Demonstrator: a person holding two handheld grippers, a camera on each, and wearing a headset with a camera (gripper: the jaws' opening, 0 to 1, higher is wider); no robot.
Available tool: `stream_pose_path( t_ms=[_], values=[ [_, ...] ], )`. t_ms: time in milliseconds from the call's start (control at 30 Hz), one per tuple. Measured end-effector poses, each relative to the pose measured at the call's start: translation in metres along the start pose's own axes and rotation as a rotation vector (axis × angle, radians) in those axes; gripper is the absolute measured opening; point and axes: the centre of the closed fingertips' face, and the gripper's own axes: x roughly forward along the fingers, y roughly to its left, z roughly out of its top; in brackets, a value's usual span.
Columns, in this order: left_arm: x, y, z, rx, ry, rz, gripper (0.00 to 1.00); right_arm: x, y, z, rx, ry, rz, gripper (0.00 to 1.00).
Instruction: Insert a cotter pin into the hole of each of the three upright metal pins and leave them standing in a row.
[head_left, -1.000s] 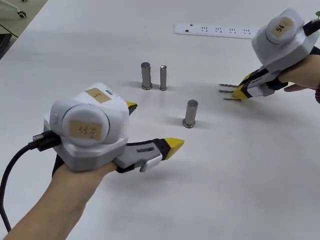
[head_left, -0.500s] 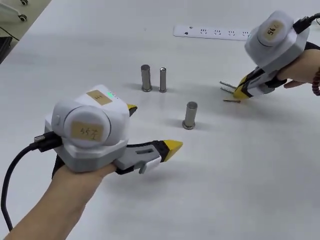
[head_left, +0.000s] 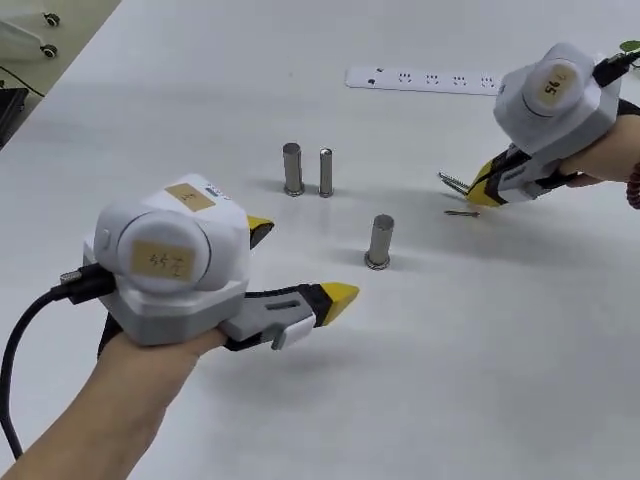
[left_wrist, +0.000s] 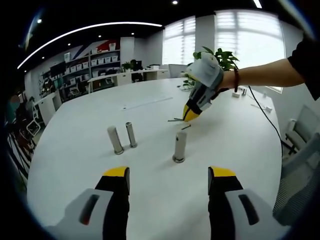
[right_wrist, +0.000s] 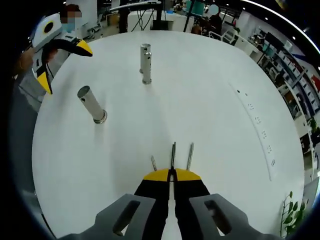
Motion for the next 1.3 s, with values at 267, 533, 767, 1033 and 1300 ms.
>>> stream_pose_path(
  t_ms=[267,533,767,1033,1300],
  values=[
    [0.005,-0.003,0.009,0.018,0.004,-0.027,0.56,-0.017,0.014,0.013,-0.055,-0.047,-0.035,0.00],
    [0.007,-0.009,0.020,-0.008,-0.001,-0.064,0.52,-0.033,0.043,0.028,-0.149,-0.061,-0.038,0.00],
    [0.010,-0.014,0.023,-0.058,0.021,-0.099,0.47,-0.044,0.070,0.042,-0.214,-0.096,-0.028,0.00],
    [0.008,-0.022,0.030,-0.137,0.003,-0.145,0.39,-0.050,0.095,0.055,-0.280,-0.132,-0.012,0.00],
    [0.008,-0.032,0.032,-0.218,0.000,-0.187,0.31,-0.055,0.109,0.068,-0.329,-0.189,-0.004,0.00]
  ],
)
